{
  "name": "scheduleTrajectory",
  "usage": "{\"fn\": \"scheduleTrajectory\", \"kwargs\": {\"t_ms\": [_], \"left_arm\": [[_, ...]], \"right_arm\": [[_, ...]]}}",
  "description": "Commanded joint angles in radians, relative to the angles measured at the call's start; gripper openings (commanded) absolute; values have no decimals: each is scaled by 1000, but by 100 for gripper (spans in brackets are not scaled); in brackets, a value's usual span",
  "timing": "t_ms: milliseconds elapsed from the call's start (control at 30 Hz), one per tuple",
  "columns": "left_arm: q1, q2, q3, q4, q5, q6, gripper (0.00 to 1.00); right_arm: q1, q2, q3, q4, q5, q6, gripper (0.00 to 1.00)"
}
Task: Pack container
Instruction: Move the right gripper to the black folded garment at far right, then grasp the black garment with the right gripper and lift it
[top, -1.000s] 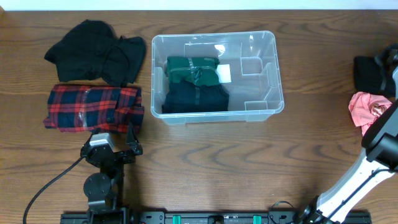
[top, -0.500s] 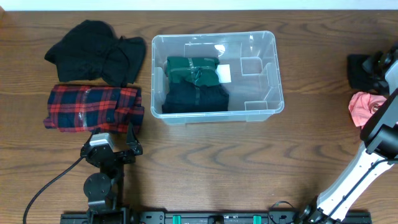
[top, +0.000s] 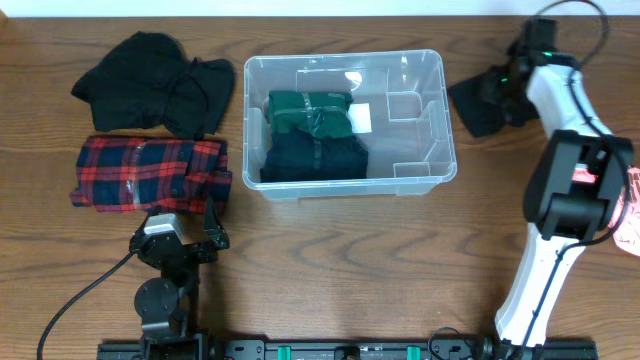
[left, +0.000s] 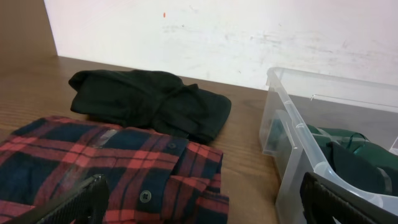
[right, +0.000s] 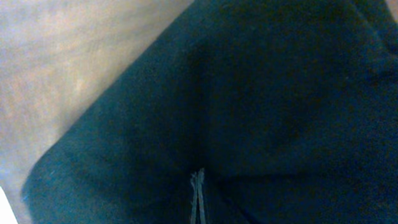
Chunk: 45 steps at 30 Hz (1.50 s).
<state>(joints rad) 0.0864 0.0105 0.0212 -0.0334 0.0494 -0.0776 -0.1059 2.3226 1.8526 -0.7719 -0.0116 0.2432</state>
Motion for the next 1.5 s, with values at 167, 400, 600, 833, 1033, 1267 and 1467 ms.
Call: {"fn": "scheduleTrajectory", "kwargs": {"t_ms": [167, 400, 600, 833, 1033, 1267, 1467], "left_arm": [[5, -5, -17, -34, -9, 6, 98], [5, -5, -17, -34, -9, 6, 98], [5, -5, -17, -34, -9, 6, 98], [5, -5, -17, -34, -9, 6, 98], [5, -5, -17, -34, -9, 6, 98], [5, -5, -17, -34, -9, 6, 98], [5, -5, -17, -34, -9, 6, 98]], "right_arm": [[58, 93, -70, -209, 315, -152, 1], [54, 76, -44, -196, 204, -253, 1], [53, -28, 74, -213, 125, -217, 1], [16, -222, 91, -283, 108, -9, 12], [-68, -254, 87, -349, 56, 105, 37], [-184, -254, -6, -282, -172, 131, 54], [-234, -254, -146, -144, -311, 141, 62]]}}
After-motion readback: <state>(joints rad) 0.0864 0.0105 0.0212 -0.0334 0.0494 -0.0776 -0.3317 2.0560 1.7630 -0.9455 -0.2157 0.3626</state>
